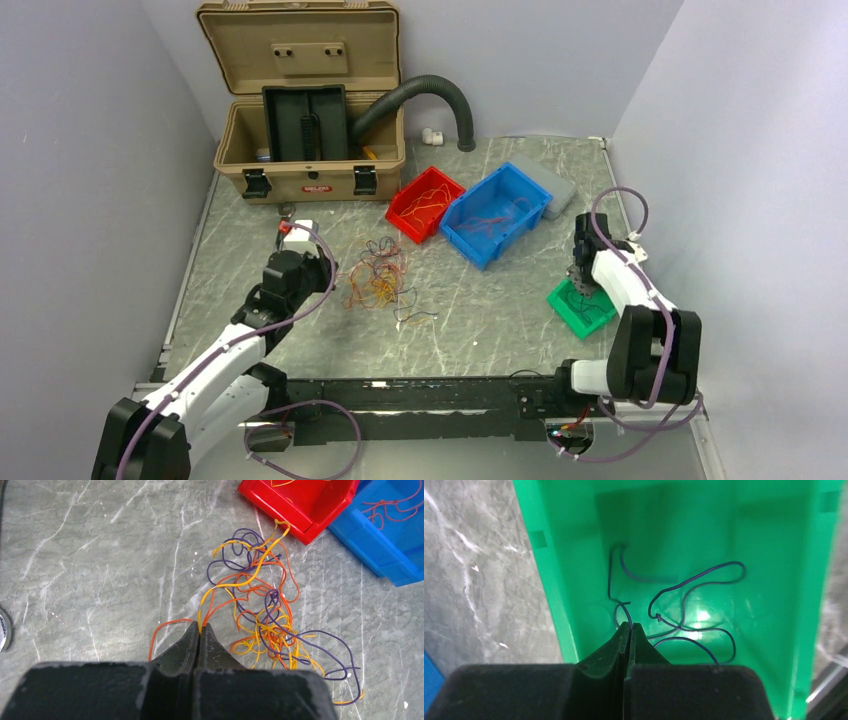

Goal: Untangle the cables

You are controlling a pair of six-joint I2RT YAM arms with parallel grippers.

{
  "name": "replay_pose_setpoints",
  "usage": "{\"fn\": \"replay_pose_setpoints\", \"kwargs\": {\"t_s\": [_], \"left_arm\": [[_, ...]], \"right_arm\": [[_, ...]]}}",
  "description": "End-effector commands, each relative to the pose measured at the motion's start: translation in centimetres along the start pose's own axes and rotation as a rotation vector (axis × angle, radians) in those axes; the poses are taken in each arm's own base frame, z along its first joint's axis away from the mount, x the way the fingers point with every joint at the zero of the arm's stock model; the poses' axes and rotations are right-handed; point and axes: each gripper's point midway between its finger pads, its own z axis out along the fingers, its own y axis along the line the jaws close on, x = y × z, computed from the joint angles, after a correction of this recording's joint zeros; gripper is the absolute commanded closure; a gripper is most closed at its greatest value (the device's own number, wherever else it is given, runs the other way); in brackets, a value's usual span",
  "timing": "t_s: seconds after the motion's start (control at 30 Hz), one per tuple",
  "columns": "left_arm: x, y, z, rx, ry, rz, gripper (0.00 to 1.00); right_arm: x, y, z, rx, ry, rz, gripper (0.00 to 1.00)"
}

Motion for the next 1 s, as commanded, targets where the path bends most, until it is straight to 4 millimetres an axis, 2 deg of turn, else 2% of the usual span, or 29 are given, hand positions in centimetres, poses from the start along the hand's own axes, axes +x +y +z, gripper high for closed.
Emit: {"fn": "replay_pose_setpoints", "kwargs": {"t_s": [0.0, 0.23, 0.3, 0.5, 0.7, 0.83, 0.9, 0.97], "left_arm": [[-0.8, -0.5, 0.3, 0.019, -0.025, 0.015, 1.0], [-0.6, -0.2, 0.5, 0.005, -0.017, 0.021, 1.0], [-0.6, -0.2, 0.5, 0.003, -0.016, 0.023, 1.0], [-0.6, -0.1, 0.5, -0.003, -0.02, 0.025, 1.0], [-0.7, -0.1, 0.4, 0.0, -0.02, 0.025, 1.0], [-0.7, -0.3, 0.4, 0.011, -0.022, 0.024, 1.0], [-0.7, -0.3, 0.4, 0.012, -0.02, 0.023, 1.0], [-0.8, -0.4, 0.4, 0.013, -0.022, 0.024, 1.0]], "right_arm": [[1.2, 4.9, 0.2, -0.148, 0.037, 0.091, 1.0], [3.5, 10.6, -2.3, -0.346, 0.103, 0.089, 1.0], [3.0, 11.4, -3.1, -0.364, 0.088, 0.077, 1.0], [-0.2, 11.9, -5.4, -0.415, -0.001, 0.042, 1.0], [-3.6, 8.1, -5.2, -0.264, -0.048, 0.085, 1.0], [-3.7, 6.4, -5.1, -0.239, -0.064, 0.118, 0.98], [-3.3, 5.7, -4.9, -0.239, -0.063, 0.132, 0.74], [-3.1, 5.1, -4.8, -0.245, -0.067, 0.152, 0.62]]}}
